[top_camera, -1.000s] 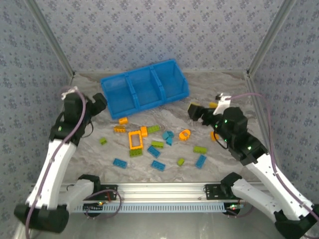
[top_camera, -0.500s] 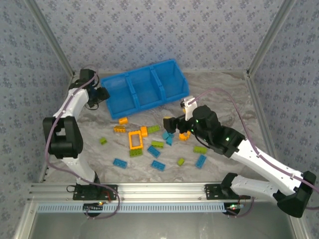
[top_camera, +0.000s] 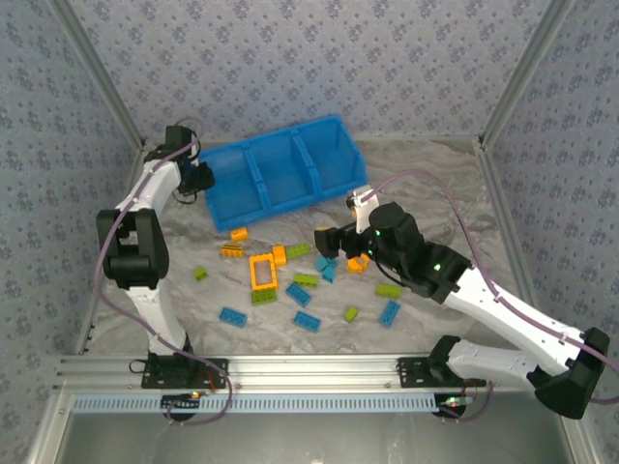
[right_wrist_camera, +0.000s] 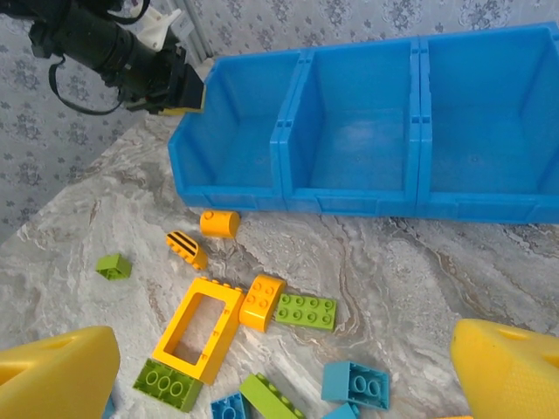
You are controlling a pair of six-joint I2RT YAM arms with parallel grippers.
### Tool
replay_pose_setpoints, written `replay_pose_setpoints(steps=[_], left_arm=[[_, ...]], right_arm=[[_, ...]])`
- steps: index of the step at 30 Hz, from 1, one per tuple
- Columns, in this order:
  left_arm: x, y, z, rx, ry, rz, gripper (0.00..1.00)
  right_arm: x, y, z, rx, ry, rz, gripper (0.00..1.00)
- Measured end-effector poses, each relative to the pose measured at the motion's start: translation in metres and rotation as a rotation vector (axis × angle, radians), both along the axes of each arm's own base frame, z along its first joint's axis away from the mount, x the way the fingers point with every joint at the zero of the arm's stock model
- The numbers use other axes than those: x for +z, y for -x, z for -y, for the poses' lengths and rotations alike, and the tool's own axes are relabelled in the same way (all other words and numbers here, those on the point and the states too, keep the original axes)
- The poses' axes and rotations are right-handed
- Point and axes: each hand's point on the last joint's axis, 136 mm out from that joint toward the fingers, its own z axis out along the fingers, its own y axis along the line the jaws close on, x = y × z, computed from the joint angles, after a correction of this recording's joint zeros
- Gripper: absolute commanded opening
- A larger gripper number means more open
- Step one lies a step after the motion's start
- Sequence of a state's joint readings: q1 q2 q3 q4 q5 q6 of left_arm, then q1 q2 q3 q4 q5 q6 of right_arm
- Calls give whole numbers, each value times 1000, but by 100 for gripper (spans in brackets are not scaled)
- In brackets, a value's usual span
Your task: Sort the legos into containers by color
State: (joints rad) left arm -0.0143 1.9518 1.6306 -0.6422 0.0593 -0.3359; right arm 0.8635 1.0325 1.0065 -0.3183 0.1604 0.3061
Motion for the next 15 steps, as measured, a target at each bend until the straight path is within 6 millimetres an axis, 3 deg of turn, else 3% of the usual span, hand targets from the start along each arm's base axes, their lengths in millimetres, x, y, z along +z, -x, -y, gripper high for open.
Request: replay_pose_setpoints(steps=[2,8,15], left_arm=[[1,-1,-1,-6,-9,-2,0],[1,2,2,-68,-50,-13,0],[1,9,27,-187,-98,-12,0]], right_arm=[[-2,0,1,-2,5,-5,100],[-3,-1,2,-12,-1,-15,100],[-5,-5,4,-29,4,-20,100]])
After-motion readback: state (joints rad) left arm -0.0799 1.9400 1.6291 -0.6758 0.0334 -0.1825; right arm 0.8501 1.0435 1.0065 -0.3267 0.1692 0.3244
